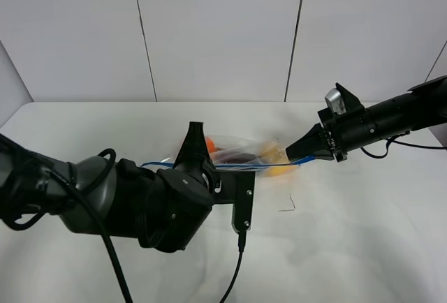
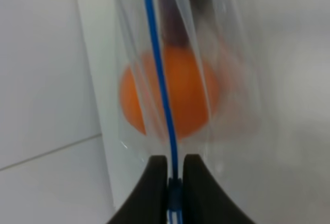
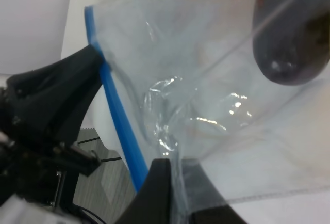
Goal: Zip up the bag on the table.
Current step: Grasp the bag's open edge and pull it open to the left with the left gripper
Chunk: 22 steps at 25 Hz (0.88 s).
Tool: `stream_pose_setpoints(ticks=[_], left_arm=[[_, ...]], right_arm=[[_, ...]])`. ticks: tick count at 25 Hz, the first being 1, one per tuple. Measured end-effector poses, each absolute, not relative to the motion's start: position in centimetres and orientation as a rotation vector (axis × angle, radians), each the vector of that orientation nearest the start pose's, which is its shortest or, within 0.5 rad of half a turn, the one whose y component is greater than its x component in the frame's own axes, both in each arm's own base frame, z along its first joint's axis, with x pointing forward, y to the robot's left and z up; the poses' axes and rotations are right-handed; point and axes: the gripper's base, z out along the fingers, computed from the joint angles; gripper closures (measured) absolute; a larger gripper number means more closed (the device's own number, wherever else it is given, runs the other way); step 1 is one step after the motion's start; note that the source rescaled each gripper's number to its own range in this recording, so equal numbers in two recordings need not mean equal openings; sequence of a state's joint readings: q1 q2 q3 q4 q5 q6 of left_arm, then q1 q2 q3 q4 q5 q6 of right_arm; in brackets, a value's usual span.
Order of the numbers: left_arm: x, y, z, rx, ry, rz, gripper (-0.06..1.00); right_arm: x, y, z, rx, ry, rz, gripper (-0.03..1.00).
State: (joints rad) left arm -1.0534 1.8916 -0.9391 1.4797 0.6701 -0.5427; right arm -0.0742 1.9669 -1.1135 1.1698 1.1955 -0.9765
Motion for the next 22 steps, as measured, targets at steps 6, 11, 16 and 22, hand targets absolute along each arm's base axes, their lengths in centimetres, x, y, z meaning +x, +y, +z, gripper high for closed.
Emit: stream_pose_setpoints(ticks=[6,11,16,22], left_arm=[[23.3,-25.2,14.4,1.773,1.635,0.790,0.94],[24.6,-23.9,14.9,1.720,1.691,0.811,0.94],[25.5,-22.7,14.9,1.679,1.747,0.838,0.94],[26.3,-21.7,14.9,1.644,1.795,0.858,0.94]], right_arm=[[34.7,5.2,16.4,-0.258,2.572,1.431,0.97],[34.7,5.2,16.4,-0.257,2.572,1.431,0.97],[34.7,5.2,16.3,-0.255,2.572,1.428,0.97],[34.7,5.2,16.3,-0.255,2.572,1.428,0.97]])
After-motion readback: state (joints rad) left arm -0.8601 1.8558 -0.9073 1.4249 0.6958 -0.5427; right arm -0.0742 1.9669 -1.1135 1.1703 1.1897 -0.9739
